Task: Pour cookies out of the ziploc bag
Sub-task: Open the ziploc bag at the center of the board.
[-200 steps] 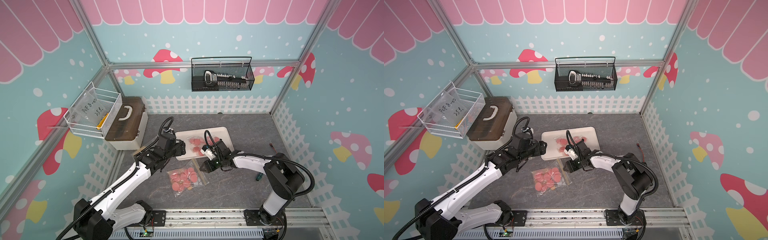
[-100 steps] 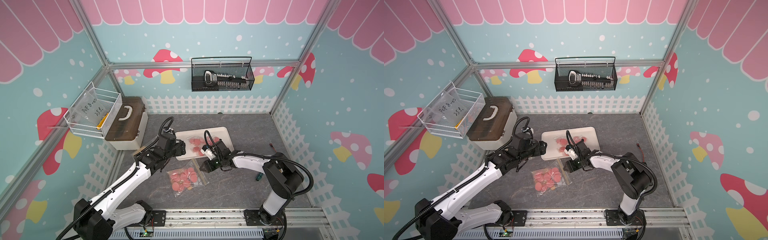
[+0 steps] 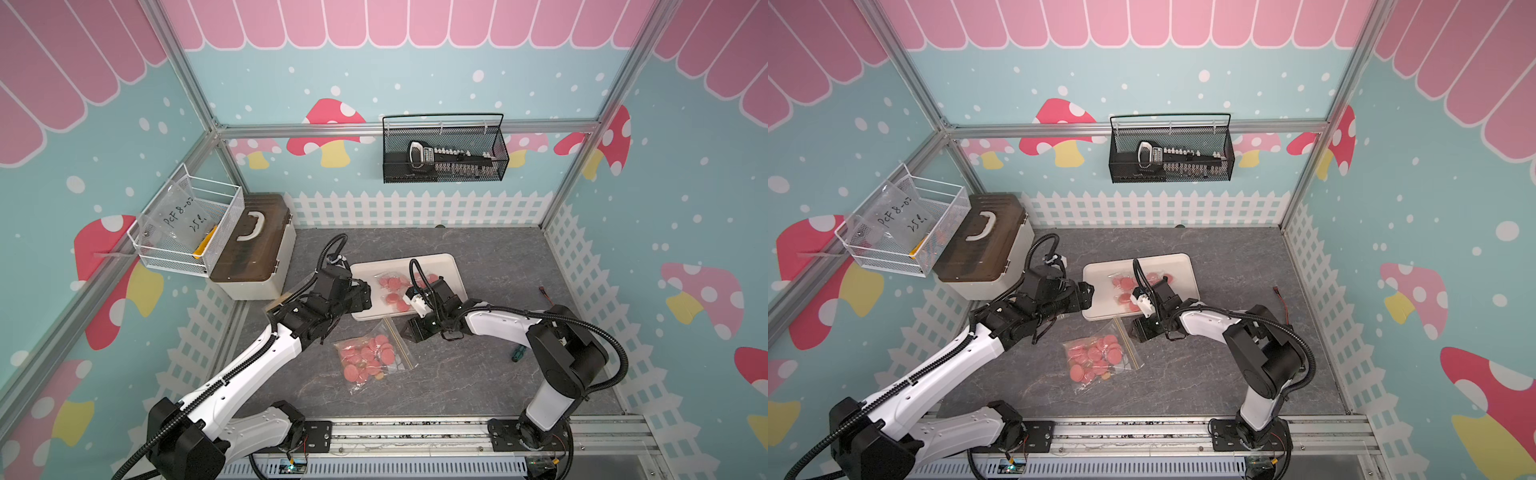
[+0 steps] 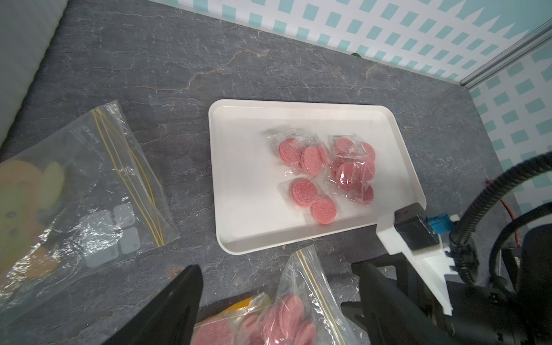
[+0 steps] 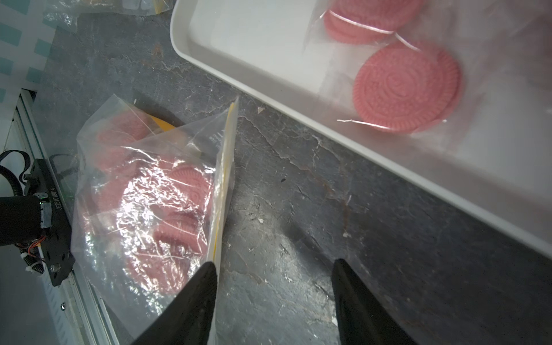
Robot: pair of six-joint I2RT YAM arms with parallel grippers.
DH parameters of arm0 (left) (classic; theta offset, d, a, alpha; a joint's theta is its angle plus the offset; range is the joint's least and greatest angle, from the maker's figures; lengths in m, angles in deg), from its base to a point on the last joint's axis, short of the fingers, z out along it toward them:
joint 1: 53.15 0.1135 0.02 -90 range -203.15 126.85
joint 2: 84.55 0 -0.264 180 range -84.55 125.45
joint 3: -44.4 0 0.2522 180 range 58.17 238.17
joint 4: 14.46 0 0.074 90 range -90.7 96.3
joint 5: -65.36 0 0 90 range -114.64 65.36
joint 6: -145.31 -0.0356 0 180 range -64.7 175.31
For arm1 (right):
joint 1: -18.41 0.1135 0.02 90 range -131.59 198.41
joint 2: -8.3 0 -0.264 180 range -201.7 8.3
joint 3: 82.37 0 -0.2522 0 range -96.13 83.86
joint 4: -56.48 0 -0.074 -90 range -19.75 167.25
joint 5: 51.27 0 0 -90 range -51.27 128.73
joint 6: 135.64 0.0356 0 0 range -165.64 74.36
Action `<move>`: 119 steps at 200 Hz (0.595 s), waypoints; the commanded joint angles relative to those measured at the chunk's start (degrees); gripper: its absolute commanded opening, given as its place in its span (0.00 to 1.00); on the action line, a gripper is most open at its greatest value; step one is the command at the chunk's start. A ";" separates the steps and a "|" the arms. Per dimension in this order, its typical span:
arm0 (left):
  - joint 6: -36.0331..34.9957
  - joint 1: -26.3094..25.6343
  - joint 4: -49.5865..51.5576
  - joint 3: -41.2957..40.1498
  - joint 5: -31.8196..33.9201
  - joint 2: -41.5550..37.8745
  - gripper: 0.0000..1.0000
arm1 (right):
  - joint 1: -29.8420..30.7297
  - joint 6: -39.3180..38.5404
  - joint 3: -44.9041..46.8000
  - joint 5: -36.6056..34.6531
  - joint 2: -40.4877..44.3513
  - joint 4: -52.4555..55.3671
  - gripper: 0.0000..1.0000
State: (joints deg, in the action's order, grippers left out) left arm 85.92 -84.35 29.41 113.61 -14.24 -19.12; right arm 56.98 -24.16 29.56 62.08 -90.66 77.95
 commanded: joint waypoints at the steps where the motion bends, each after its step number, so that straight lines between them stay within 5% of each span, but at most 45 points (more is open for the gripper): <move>1: -0.02 -0.25 -0.40 0.85 -0.49 -0.76 0.86 | -0.17 -0.55 -1.41 0.70 -1.39 0.71 0.62; 119: 0.15 -0.26 -0.38 0.49 -0.49 -1.18 0.87 | 0.03 -1.70 -1.32 5.06 -1.89 -0.37 0.60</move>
State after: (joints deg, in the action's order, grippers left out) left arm 85.92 -84.37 29.39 113.61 -14.24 -19.32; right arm 57.00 -24.47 29.34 65.58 -91.66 77.69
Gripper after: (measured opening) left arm 0.864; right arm 0.609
